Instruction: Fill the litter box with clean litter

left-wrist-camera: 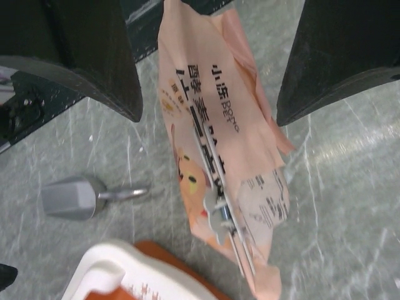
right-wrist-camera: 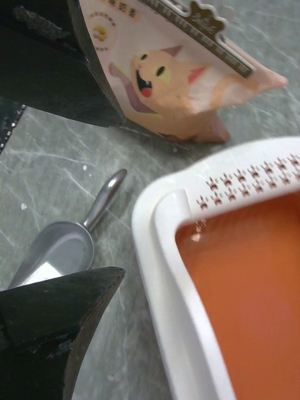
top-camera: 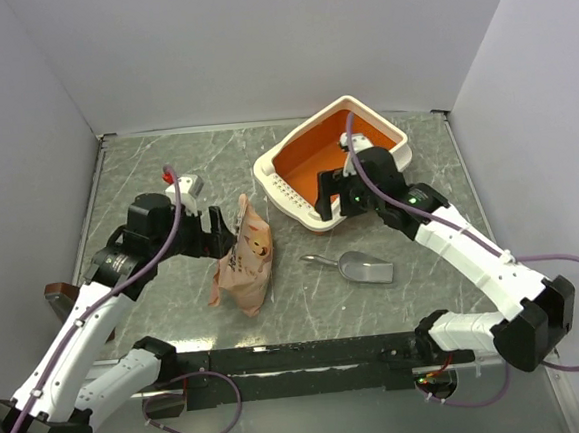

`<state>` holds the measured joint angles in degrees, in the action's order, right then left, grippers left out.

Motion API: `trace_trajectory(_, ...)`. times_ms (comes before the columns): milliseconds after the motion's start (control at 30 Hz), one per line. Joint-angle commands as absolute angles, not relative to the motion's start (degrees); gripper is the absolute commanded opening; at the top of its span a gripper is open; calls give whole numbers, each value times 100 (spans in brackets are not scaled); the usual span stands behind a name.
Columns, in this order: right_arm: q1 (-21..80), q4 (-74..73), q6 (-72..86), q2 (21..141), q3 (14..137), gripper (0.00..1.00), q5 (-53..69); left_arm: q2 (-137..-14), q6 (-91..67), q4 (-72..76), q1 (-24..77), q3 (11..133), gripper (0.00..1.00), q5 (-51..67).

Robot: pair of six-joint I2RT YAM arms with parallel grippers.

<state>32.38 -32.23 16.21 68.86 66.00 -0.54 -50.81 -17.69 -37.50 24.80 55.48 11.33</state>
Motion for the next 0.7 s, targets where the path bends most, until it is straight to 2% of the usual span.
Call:
trace_trajectory(0,3726,-3261,1424,7321,6960,100,238,-5290,-1758,-4271,2575,5756,88,1178)
trace_trajectory(33,3831,-3278,1406,7391,7109,100,150,-5378,-1758,-4324,2627,5792,83,1143)
trace_trajectory(167,4060,-3279,1389,7567,7242,100,44,-5581,-1705,-4544,2733,5897,76,1151)
trace_trajectory(400,4061,-3208,1380,7576,7049,100,26,-5941,-1617,-4869,3102,6152,70,1169)
trace_trajectory(667,4069,-3199,1354,7471,6882,100,53,-6556,-1722,-5203,3717,6345,64,433)
